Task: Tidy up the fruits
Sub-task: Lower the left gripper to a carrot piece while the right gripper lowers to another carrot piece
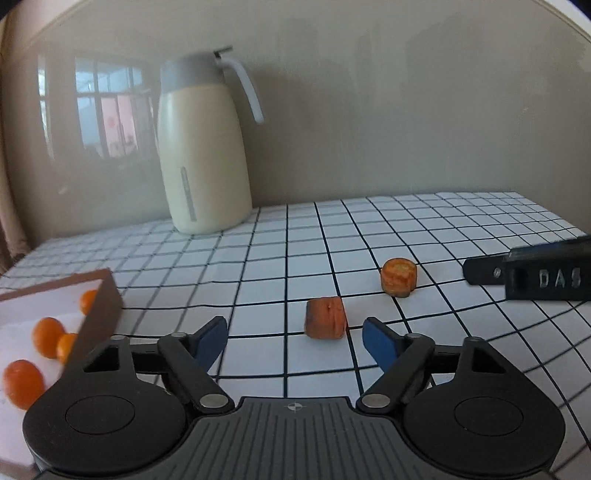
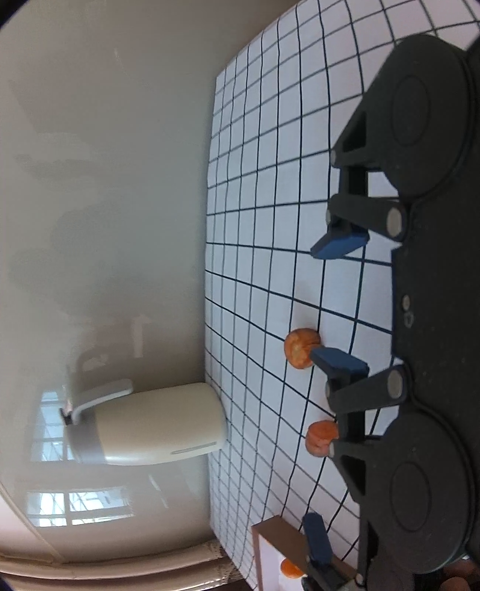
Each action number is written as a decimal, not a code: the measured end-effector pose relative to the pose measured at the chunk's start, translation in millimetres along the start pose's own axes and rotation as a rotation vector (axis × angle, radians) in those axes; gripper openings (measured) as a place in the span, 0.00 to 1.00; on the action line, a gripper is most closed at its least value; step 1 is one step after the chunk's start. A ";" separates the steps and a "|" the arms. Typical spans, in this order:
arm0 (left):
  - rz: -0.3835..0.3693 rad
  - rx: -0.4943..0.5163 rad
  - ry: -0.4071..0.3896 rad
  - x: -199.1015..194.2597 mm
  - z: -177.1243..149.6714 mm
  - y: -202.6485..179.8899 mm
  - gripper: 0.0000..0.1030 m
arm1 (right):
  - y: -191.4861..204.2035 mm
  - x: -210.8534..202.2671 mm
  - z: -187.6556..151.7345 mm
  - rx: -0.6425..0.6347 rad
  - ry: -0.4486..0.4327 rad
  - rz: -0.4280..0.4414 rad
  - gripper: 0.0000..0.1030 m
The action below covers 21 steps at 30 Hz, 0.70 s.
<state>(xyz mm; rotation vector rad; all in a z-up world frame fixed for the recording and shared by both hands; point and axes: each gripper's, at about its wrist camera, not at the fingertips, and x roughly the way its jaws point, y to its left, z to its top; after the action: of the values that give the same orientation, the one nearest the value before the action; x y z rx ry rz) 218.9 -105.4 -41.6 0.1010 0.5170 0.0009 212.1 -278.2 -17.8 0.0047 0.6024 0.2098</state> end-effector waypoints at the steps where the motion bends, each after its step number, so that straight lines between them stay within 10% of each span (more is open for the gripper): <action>1: -0.010 -0.006 0.010 4.2 1.5 0.2 0.75 | 0.0 0.0 0.0 0.000 0.000 0.000 0.42; 12: -0.046 -0.015 0.108 40.6 12.3 5.2 0.51 | 20.5 49.6 12.7 -0.063 0.079 0.070 0.40; 21: -0.043 -0.057 0.114 53.8 15.8 18.1 0.51 | 33.1 75.1 18.9 -0.075 0.116 0.062 0.35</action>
<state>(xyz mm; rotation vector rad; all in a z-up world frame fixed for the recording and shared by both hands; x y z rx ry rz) 273.9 -87.5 -52.7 0.0346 0.6321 -0.0207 276.6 -229.9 -42.3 -0.0615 0.7104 0.2941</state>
